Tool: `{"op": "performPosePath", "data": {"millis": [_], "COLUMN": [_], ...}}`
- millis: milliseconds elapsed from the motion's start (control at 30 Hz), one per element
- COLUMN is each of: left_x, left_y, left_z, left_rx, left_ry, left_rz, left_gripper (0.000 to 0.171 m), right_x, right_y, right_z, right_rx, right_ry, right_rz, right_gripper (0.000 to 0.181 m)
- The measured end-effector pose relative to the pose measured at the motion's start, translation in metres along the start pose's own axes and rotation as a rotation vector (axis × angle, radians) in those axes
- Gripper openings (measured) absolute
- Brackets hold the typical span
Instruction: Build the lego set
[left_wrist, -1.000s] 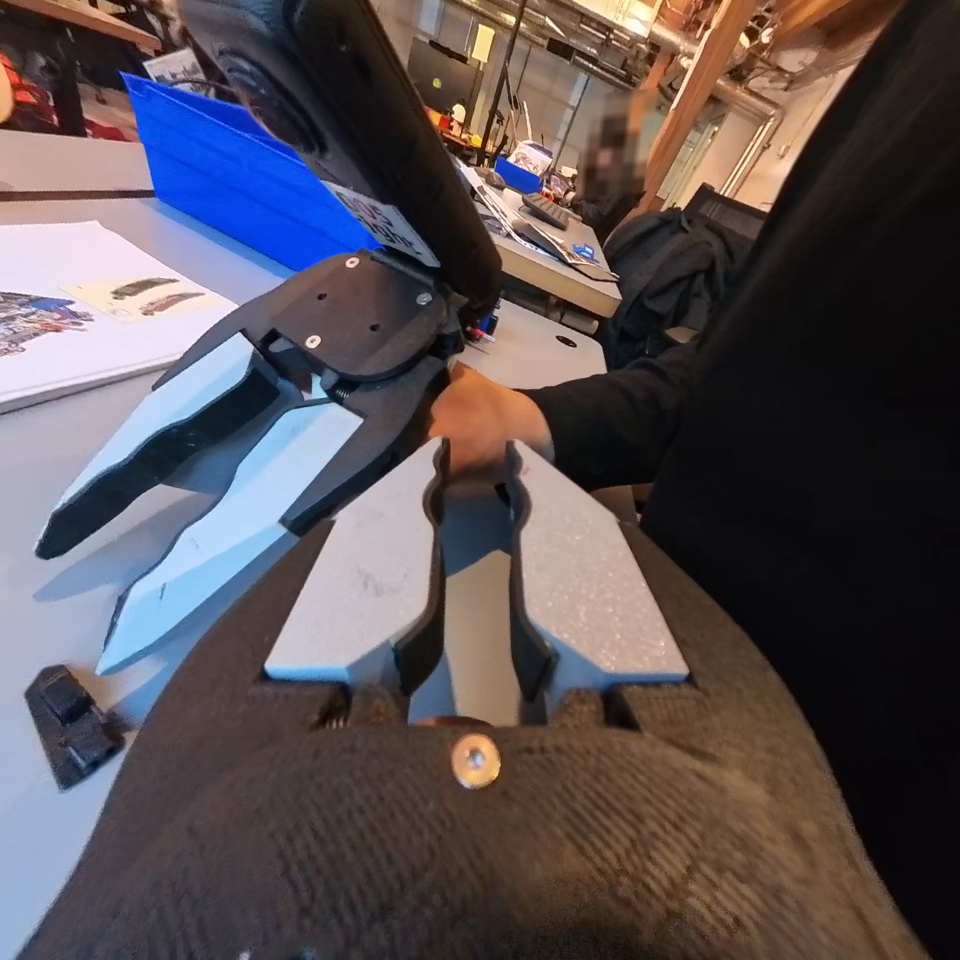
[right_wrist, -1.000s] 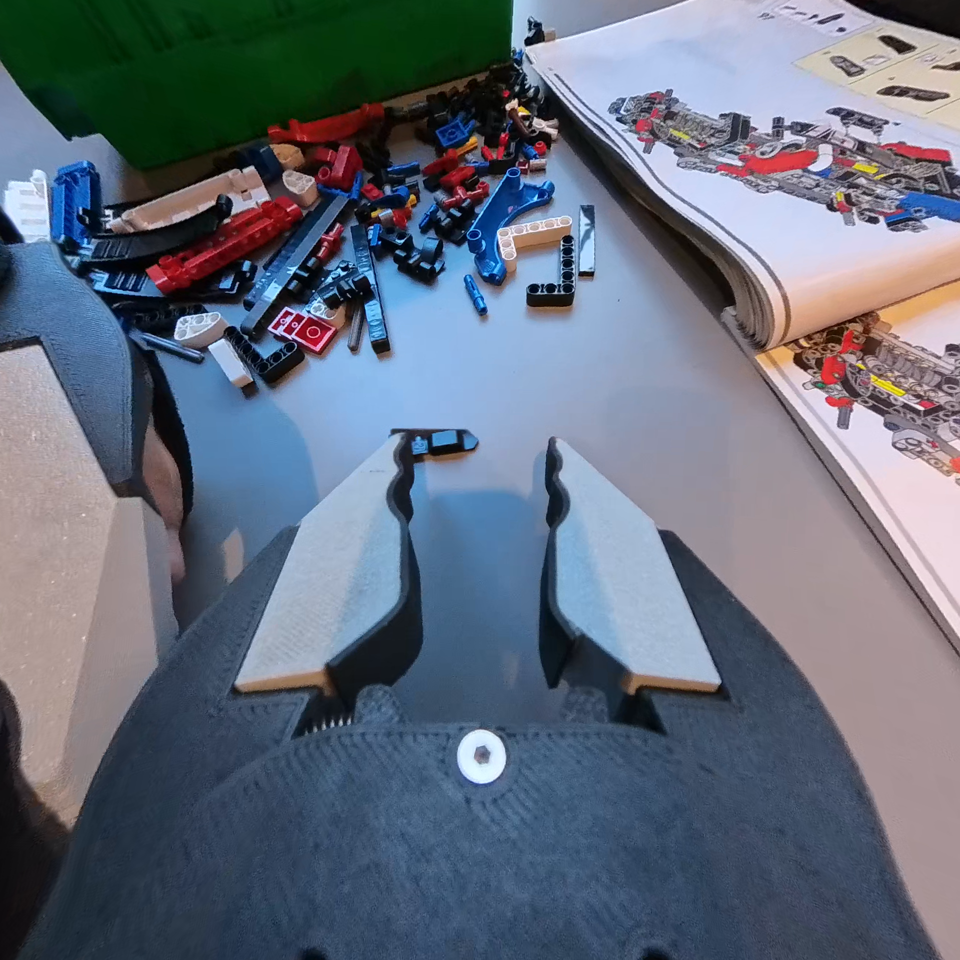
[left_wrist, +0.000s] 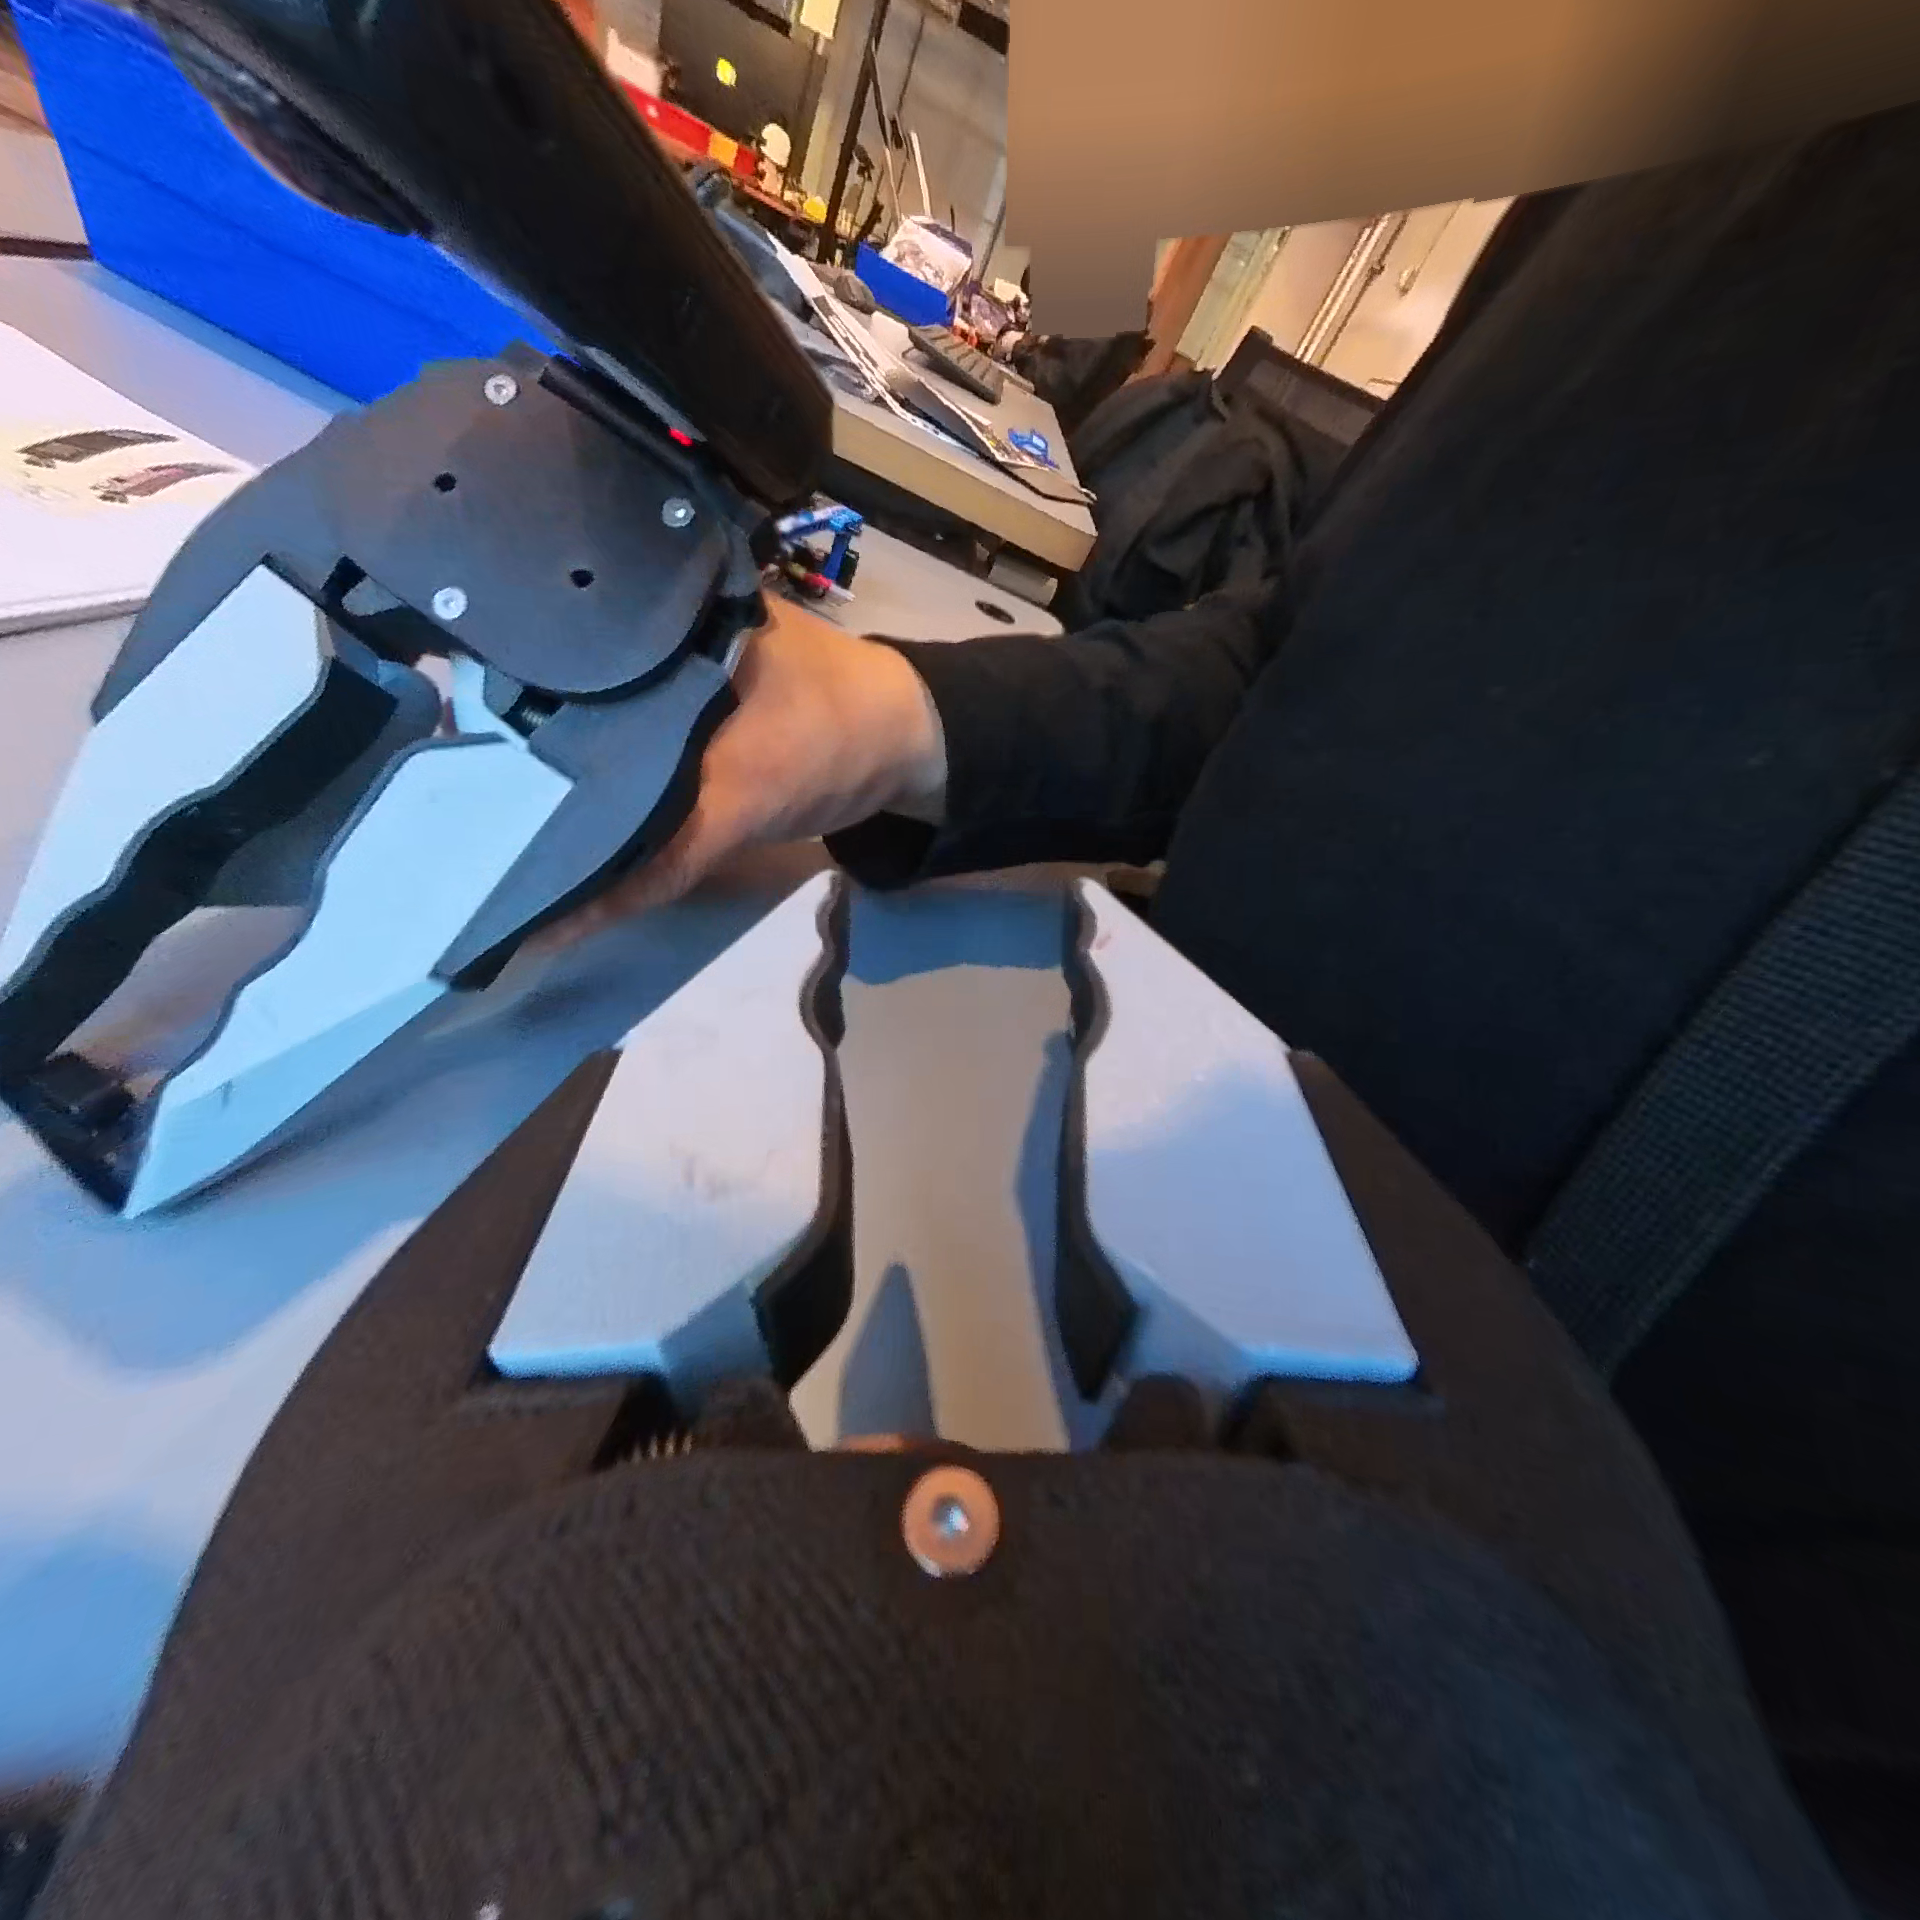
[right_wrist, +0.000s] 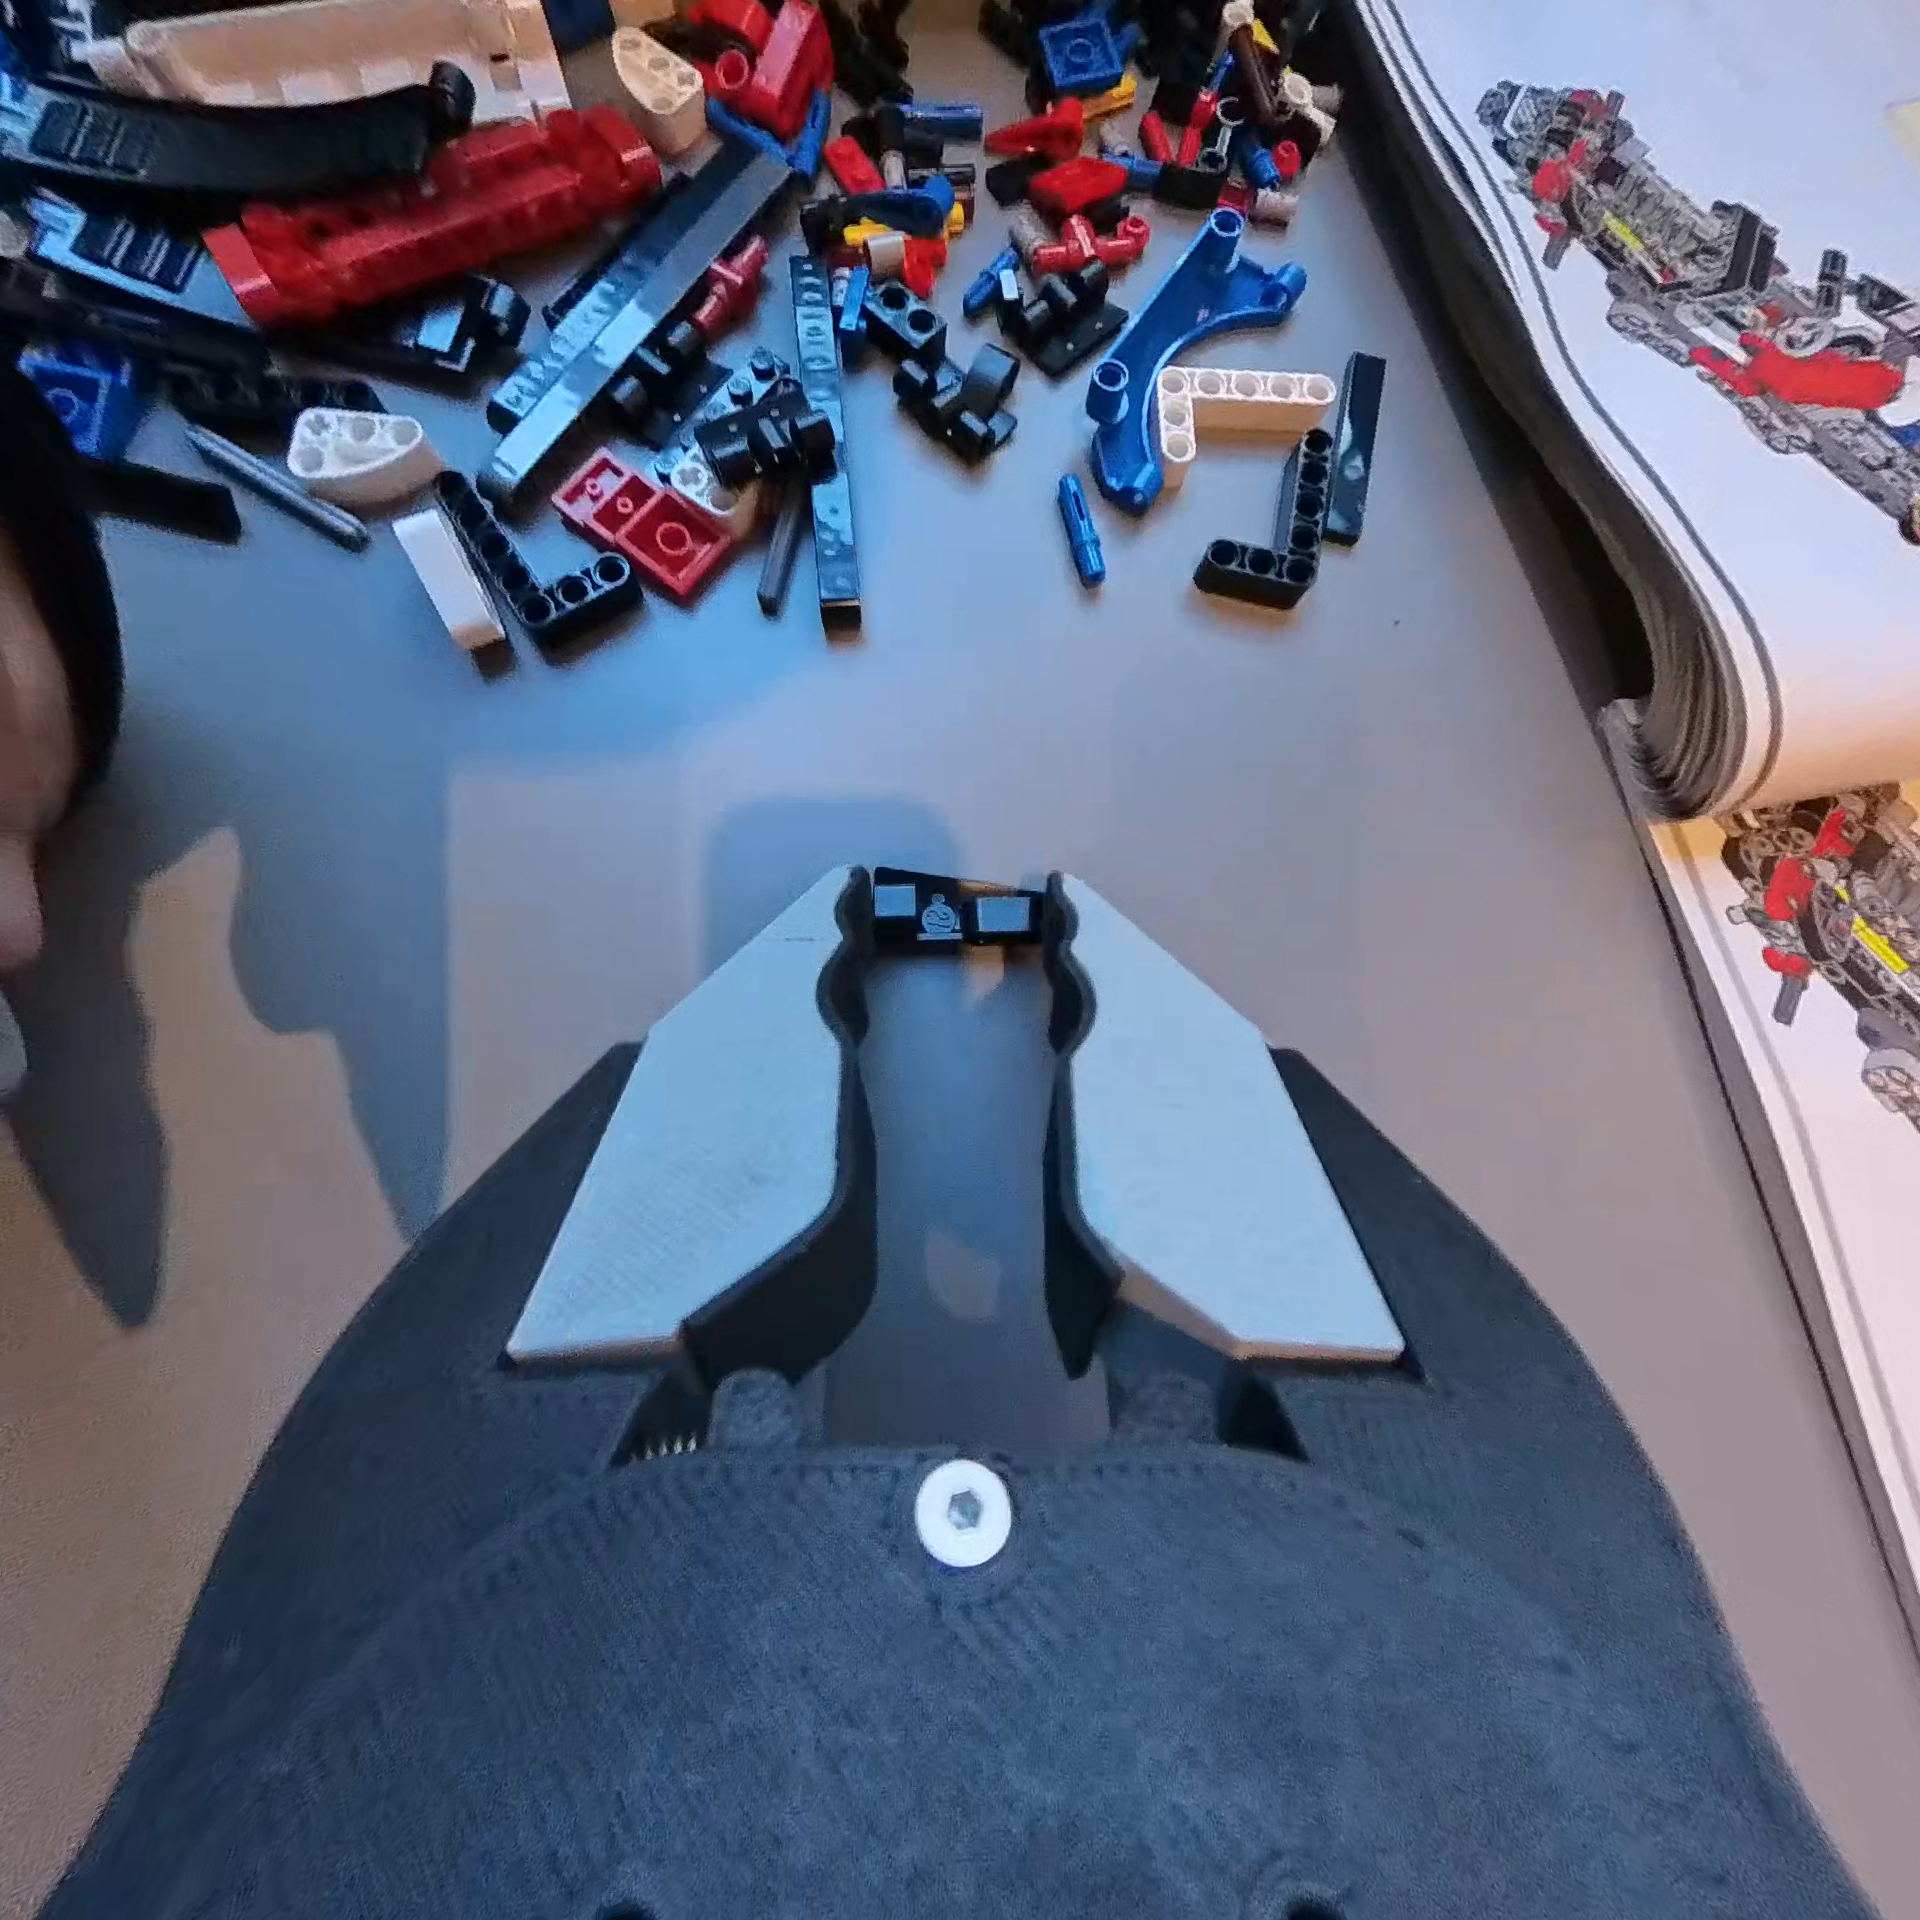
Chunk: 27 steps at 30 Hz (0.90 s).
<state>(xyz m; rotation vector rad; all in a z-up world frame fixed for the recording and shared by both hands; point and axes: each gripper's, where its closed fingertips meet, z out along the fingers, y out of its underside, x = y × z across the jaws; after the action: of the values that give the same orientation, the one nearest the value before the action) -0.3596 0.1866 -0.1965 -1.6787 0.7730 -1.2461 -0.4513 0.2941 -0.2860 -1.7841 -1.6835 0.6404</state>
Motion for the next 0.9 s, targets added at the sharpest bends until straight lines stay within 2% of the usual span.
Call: {"op": "performPosePath", "data": {"millis": [233,433,533,633,800,900], "left_x": [0.001,0.001,0.000,-0.001,-0.003,-0.009], "left_y": [-0.004,-0.002,-0.002,-0.006,-0.016,-0.017], "left_z": [-0.002,0.000,-0.001,-0.009,-0.029,-0.037], "left_rx": [0.023,0.006,0.013,0.061,0.161,0.167], "left_ry": [0.035,0.024,-0.013,-0.086,-0.201,-0.263], "left_rz": [-0.015,0.016,0.044,0.086,0.161,0.200], "left_gripper": [0.038,0.039,0.039,0.038,0.034,0.032], "right_x": [0.006,0.006,0.004,0.006,0.019,0.023], "right_y": [0.030,0.044,0.045,0.045,0.059,0.063], "right_z": [-0.028,-0.043,-0.048,-0.067,-0.107,-0.121], "right_rx": [-0.026,-0.018,-0.010,0.023,0.130,0.181], "right_ry": [-0.011,-0.022,-0.011,0.018,0.076,0.088], "right_rz": [-0.082,-0.073,-0.079,-0.088,0.009,0.061], "right_gripper": [0.029,0.029,0.035,0.035,0.034,0.034]}}
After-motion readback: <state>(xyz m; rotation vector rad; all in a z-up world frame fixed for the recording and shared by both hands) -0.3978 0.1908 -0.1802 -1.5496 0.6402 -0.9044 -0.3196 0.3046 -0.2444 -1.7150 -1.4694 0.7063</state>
